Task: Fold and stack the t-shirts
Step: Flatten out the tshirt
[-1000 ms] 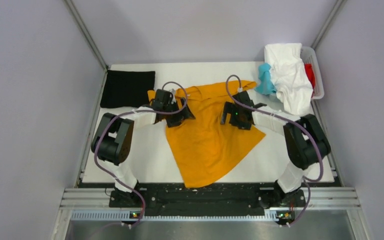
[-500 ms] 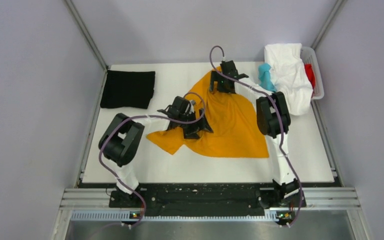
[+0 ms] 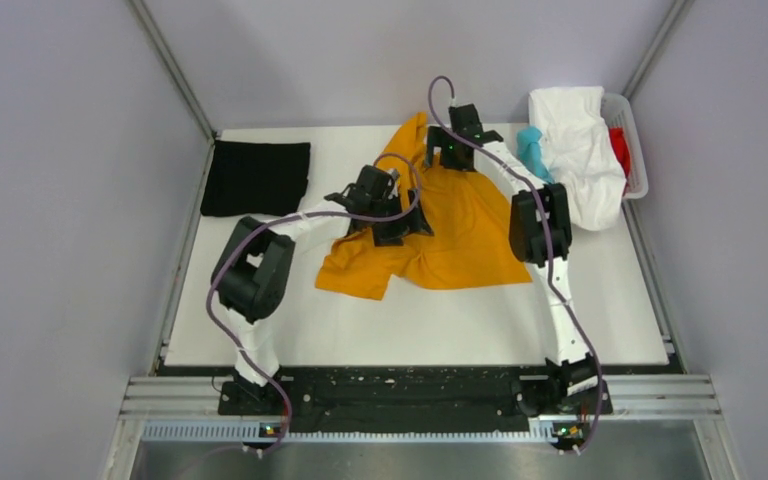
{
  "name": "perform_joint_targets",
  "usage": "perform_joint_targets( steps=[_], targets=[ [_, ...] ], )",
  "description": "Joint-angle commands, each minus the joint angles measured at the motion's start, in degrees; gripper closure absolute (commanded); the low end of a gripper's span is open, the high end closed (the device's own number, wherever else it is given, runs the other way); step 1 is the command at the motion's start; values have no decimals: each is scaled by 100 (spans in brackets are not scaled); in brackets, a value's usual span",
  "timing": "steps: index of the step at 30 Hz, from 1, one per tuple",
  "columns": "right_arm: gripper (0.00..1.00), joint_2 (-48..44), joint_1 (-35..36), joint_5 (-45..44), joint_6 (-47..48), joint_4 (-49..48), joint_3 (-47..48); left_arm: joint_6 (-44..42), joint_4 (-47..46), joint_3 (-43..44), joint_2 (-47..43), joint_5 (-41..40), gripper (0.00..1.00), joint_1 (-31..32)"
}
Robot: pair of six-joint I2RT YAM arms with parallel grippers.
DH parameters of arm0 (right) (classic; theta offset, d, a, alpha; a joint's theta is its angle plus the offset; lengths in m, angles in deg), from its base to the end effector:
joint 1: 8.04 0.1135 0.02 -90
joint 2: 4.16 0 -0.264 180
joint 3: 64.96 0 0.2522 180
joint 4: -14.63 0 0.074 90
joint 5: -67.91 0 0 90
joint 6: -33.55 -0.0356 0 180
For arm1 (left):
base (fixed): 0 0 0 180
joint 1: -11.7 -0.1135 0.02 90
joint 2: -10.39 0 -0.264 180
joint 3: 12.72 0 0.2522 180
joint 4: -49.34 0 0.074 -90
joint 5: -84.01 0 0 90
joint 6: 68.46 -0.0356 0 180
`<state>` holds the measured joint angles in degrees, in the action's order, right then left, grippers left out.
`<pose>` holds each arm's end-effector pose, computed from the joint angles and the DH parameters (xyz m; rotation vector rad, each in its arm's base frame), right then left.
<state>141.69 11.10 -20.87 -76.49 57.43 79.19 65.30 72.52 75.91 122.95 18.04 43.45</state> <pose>0.5370 0.1872 0.1774 0.0081 2.3761 0.3579 0.3532 -0.2356 0.1770 -0.0557 2.6035 -1.0608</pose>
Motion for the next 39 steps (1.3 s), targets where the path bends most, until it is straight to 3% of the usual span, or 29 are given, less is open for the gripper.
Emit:
perform_joint_targets(
  steps=[1,4,6,11,16,30,39],
  targets=[
    [1,-1581,-62,-386,188,173,-712,-741,931,-223,-1634,-1661,1,-11],
    [1,-2461,-64,-259,265,-80,-1780,-484,1948,-600,-2368,-3370,1,-86],
    [1,-3048,-58,-157,316,-297,-2562,-269,2385,-972,-2810,-3940,1,-252],
    [1,-4904,-35,-563,-99,-1458,-5384,102,2498,-2442,-4031,-3665,3,-1024],
    [1,-6305,-45,-1221,-482,-2014,-7238,89,2075,-3567,-4676,-3125,6,-1547],
    [2,-6697,-75,-1752,-607,-1113,-7994,-379,1603,-3062,-3130,-2695,23,-1635],
    [2,-7409,-75,-2183,-642,-747,-8288,-550,1521,-2901,-2485,-2458,43,-1629]
  ],
)
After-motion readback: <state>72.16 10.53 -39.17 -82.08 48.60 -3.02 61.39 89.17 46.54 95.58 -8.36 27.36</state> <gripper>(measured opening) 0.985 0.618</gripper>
